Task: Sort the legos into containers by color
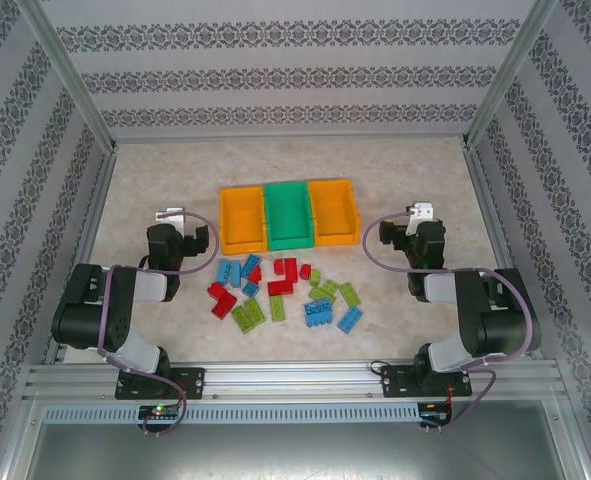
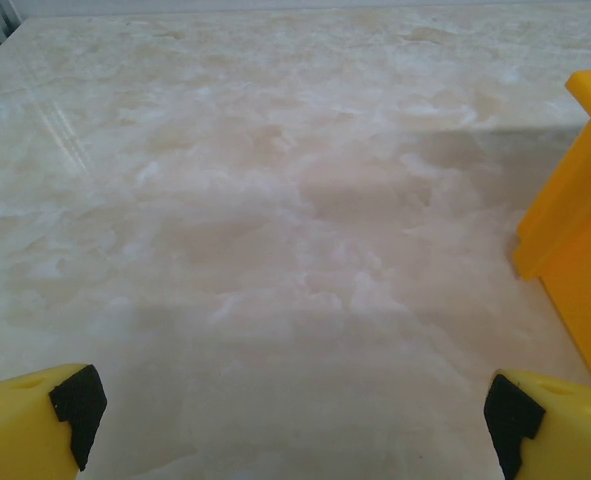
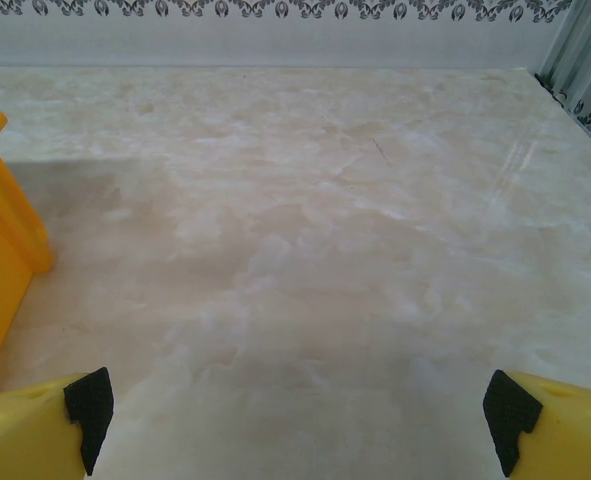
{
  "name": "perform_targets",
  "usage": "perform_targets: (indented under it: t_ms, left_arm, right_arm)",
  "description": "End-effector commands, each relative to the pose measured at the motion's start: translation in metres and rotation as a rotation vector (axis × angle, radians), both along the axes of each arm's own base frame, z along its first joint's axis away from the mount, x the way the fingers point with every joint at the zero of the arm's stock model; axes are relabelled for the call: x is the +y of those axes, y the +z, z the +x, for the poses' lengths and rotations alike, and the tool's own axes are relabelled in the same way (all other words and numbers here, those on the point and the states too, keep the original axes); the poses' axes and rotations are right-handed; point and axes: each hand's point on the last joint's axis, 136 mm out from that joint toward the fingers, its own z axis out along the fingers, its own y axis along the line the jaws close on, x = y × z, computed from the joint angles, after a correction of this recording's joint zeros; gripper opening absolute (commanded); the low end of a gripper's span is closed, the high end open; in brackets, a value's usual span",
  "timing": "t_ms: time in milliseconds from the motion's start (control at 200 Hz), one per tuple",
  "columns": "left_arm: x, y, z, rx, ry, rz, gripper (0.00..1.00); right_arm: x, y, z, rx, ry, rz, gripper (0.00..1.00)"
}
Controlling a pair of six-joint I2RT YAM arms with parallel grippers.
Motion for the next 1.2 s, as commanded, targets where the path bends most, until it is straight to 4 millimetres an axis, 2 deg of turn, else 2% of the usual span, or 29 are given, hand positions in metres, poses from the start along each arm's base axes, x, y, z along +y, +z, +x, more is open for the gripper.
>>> perform_targets:
  t_ms: [0,455,555,624,684,789,894,1049,1194]
  left_arm:
    - [0.003,0.009,0.007,-0.038,-0.006,0.006,0.99]
    - [0.003,0.009,0.007,-0.038,-0.004,0.007,0.99]
    - [0.02,0.03,0.005,-0.012,0.103,0.014,0.99]
    - [0.038,0.054,-0.004,0.051,0.237,-0.014,0.98]
    - [0.034,0.077,-0.012,0.031,0.254,-0.085,0.94]
    - [0.019,0.102,-0.028,-0.008,0.228,-0.179,0.92]
    - [0.004,0.105,-0.046,0.045,0.198,-0.265,0.94]
    - [-0.027,0.097,-0.064,0.1,0.086,-0.328,0.95]
    - [-0.047,0.079,-0.078,0.155,0.015,-0.34,0.95]
  right_arm:
    - [0.002,0.012,0.008,-0.039,0.017,0.006,0.98]
    - [0.001,0.012,0.008,-0.038,0.024,0.023,0.98]
    - [0.003,0.024,0.013,-0.044,0.034,0.031,0.98]
    - [0.001,0.035,0.011,0.047,0.019,0.038,0.98]
    - [0.004,0.051,0.009,0.081,0.022,0.079,0.98]
    - [0.031,0.075,0.003,0.078,0.128,0.188,0.91]
    - [0.073,0.079,-0.003,0.166,0.27,0.255,0.85]
    - [0.121,0.054,-0.011,0.417,0.374,0.171,0.77]
    - [0.136,0.028,-0.003,0.551,0.351,0.206,0.69]
